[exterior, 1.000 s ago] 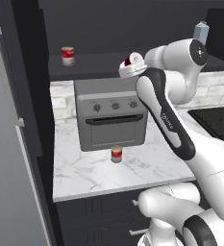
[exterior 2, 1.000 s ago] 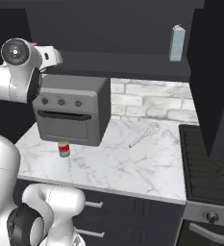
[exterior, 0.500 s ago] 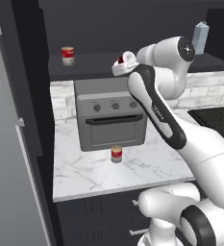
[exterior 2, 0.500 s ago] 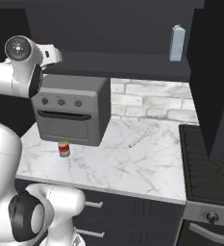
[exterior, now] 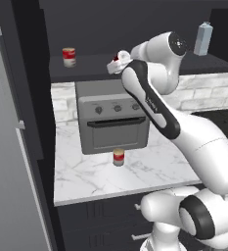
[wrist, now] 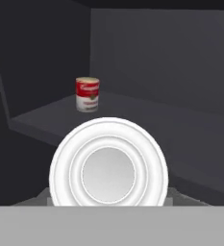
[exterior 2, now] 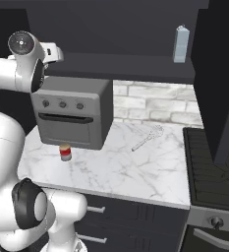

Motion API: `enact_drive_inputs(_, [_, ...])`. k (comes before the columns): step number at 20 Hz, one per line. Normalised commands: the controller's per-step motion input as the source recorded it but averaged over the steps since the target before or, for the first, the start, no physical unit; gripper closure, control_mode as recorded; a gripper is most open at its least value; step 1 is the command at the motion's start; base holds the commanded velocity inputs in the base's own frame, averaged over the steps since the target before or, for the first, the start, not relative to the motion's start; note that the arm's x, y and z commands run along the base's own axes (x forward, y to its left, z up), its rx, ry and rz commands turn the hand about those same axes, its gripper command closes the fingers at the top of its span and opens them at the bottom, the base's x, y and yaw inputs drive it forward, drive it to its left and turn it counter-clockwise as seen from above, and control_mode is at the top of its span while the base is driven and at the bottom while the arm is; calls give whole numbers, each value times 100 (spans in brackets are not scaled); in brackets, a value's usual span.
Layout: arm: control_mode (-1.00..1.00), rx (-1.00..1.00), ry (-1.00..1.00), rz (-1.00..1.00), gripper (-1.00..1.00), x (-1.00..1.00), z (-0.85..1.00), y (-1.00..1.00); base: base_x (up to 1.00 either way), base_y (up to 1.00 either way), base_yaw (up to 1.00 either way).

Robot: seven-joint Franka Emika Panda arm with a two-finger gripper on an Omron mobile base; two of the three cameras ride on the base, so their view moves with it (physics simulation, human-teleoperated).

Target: Pick the cans from the counter and place them in their designated side in the cabinet.

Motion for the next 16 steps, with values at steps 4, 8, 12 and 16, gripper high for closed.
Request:
enact_drive_inputs(4, [-100,0,2,0,100,25,0,14,0,0,0])
enact_drive_inputs(8, [-100,0,0,0,100,25,0,12,0,0,0])
enact_drive_inputs(12, [-100,0,0,0,100,27,0,11,0,0,0])
enact_drive_inputs(16, [-100,0,0,0,100,29,0,10,0,0,0])
